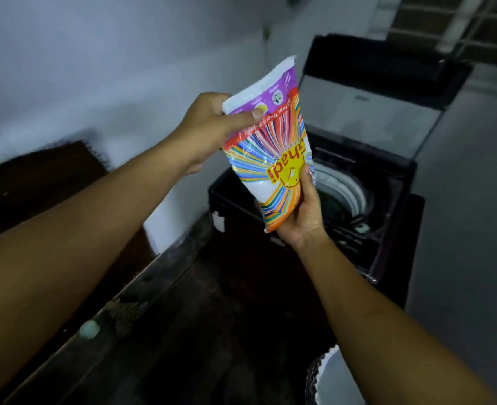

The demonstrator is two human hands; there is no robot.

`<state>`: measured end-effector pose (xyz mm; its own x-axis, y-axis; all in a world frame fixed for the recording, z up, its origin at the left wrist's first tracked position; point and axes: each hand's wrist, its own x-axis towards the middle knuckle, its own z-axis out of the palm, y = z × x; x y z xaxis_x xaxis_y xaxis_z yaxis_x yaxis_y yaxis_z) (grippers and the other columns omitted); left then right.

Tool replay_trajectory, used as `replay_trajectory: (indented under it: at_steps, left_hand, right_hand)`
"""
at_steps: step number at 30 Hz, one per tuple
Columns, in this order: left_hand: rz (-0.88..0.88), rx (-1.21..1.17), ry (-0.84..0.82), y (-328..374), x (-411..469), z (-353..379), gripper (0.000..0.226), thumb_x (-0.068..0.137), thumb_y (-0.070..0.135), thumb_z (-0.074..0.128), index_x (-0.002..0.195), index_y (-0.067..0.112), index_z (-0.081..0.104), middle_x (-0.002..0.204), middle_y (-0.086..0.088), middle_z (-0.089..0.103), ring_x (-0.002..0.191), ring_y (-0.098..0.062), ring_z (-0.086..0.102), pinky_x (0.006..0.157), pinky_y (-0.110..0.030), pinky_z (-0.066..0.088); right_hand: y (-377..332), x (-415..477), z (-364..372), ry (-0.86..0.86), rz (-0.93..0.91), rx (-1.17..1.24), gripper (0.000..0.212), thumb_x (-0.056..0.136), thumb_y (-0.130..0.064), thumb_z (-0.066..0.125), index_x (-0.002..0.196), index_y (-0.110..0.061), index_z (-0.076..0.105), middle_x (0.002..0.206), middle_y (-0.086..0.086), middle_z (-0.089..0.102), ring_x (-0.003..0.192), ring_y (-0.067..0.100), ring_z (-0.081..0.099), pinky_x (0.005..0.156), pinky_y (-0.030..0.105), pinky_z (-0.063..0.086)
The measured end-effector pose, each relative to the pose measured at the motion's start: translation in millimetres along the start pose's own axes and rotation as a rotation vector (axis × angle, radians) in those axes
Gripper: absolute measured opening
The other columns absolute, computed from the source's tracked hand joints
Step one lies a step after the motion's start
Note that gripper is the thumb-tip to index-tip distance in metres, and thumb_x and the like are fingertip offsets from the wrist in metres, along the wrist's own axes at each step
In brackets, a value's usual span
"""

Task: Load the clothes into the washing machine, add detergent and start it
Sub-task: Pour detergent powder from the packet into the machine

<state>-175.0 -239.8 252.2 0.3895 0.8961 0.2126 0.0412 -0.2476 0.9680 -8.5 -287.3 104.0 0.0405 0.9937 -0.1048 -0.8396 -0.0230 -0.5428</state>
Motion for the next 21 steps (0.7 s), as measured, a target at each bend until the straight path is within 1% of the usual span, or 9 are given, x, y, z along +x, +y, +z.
replay_trajectory:
  at_steps: [1,2,4,7,9,11,15,18,21]
  left_hand:
    - [-0.001,-0.006,-0.024,1,8,13,0.013,0.089,0.016,0.076,0.097,0.006,0.074,0.083,-0.001,0.079,0.073,-0.013,0.074,0.065,-0.025,0.057]
    - [-0.006,-0.006,-0.047,2,16,26,0.012,0.089,0.016,0.076,0.096,0.006,0.074,0.081,0.000,0.079,0.072,-0.013,0.074,0.064,-0.024,0.056]
    - [-0.015,0.001,-0.095,0,30,51,0.008,0.089,0.015,0.076,0.091,0.008,0.074,0.078,0.000,0.078,0.067,-0.010,0.072,0.062,-0.022,0.056]
    - [-0.033,0.004,-0.170,-10,55,84,0.007,0.088,0.013,0.076,0.091,0.007,0.074,0.080,-0.002,0.077,0.066,-0.010,0.070,0.062,-0.022,0.056]
    - [-0.048,0.017,-0.213,-18,73,101,0.018,0.086,0.011,0.078,0.098,-0.001,0.071,0.087,-0.008,0.076,0.070,-0.013,0.071,0.067,-0.025,0.058]
    - [-0.073,0.014,-0.241,-23,89,121,0.031,0.086,0.010,0.078,0.109,-0.007,0.067,0.091,-0.009,0.077,0.074,-0.016,0.073,0.068,-0.027,0.060]
    - [-0.131,-0.001,-0.346,-33,110,165,0.026,0.088,0.015,0.077,0.112,0.007,0.071,0.096,-0.008,0.079,0.082,-0.020,0.077,0.072,-0.033,0.062]
    - [-0.156,0.032,-0.439,-39,124,197,0.028,0.089,0.023,0.077,0.113,0.008,0.071,0.098,-0.009,0.079,0.085,-0.025,0.077,0.076,-0.037,0.063]
    - [-0.169,0.049,-0.525,-47,137,230,0.030,0.090,0.025,0.076,0.114,0.008,0.070,0.098,-0.008,0.079,0.084,-0.024,0.078,0.071,-0.034,0.062]
  right_hand:
    - [-17,-5,-7,0.017,-0.023,-0.024,0.063,0.099,-0.053,0.053,0.148,-0.013,0.052,0.150,0.012,0.053,0.136,0.036,0.052,0.100,0.048,0.049]
    - [-33,-10,-14,0.035,-0.043,-0.062,0.069,0.094,-0.055,0.060,0.148,-0.013,0.052,0.148,0.011,0.055,0.129,0.036,0.057,0.094,0.046,0.052]
    - [-62,-19,-27,0.073,-0.078,-0.116,0.071,0.087,-0.057,0.067,0.143,-0.014,0.057,0.140,0.010,0.062,0.113,0.033,0.066,0.085,0.042,0.055]
    - [-104,-28,-50,0.148,-0.151,-0.110,0.058,0.099,-0.043,0.054,0.148,-0.011,0.051,0.143,0.014,0.060,0.129,0.033,0.060,0.098,0.049,0.056]
    - [-126,-32,-64,0.187,-0.172,-0.118,0.055,0.102,-0.039,0.052,0.149,-0.011,0.049,0.143,0.016,0.060,0.131,0.033,0.058,0.102,0.050,0.053]
    - [-144,-38,-79,0.219,-0.204,-0.148,0.052,0.103,-0.037,0.052,0.148,-0.011,0.050,0.142,0.016,0.060,0.130,0.035,0.059,0.102,0.051,0.053]
    - [-170,-53,-115,0.336,-0.277,-0.209,0.052,0.099,-0.034,0.063,0.145,-0.012,0.053,0.141,0.019,0.060,0.130,0.039,0.058,0.109,0.061,0.044]
    - [-188,-66,-137,0.458,-0.345,-0.272,0.057,0.091,-0.034,0.076,0.140,-0.013,0.058,0.135,0.019,0.065,0.124,0.042,0.062,0.106,0.068,0.043]
    - [-198,-82,-153,0.548,-0.429,-0.287,0.059,0.089,-0.032,0.079,0.140,-0.013,0.057,0.133,0.019,0.066,0.122,0.043,0.063,0.103,0.067,0.046]
